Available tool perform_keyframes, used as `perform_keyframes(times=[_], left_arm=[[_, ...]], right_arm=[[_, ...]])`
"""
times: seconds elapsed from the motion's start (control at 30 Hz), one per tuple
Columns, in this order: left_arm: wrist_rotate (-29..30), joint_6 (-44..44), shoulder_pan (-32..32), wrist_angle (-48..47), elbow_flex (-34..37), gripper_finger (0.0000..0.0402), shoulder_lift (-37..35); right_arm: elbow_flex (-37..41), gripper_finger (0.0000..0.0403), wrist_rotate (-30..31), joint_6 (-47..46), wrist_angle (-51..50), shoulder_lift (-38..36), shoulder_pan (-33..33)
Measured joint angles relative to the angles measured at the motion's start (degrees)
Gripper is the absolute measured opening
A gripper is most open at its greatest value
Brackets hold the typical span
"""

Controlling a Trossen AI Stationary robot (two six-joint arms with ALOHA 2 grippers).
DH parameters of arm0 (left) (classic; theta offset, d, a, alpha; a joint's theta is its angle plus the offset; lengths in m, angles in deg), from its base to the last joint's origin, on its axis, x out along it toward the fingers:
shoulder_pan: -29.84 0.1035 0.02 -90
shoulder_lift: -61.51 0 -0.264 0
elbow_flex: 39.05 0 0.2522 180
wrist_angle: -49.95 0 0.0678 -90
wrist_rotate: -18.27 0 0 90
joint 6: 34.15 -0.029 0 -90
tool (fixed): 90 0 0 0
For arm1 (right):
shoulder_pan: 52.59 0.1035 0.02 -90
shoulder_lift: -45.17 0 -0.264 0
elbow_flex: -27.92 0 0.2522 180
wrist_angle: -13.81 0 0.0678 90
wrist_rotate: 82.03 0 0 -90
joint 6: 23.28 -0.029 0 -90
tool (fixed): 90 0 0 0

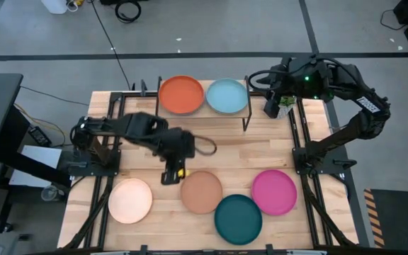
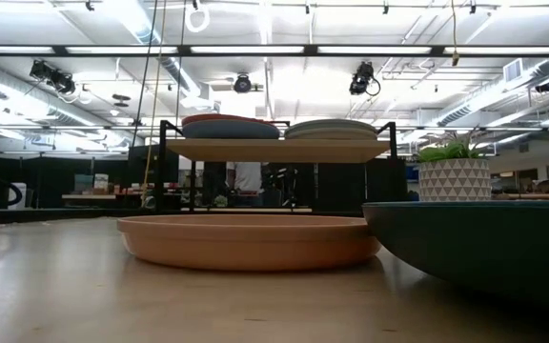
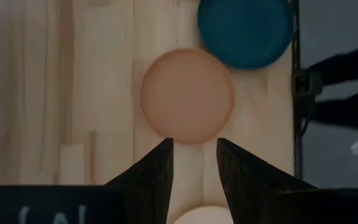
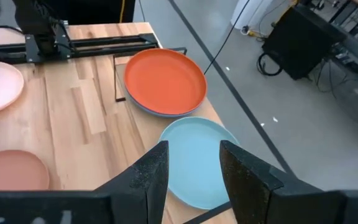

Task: Place and stack plates onto a shelf
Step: Stack the white plate on top of the cyan plate on the shelf

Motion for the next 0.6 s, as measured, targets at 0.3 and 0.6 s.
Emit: perform_keyframes(times=[0.3,0.6], left_arm=[[3.46,-2.27,-7.42,1.18,11.77,0.013,-5.75],[-0.61,1.27,-10.98,18.44,39.22,0.013,-20.07]], right_arm=[[0.32,0.015,-0.12,-7.07,4.36,0.6,2.3],[0.32,0.015,0.59,-10.72,6.35,0.64,5.36]])
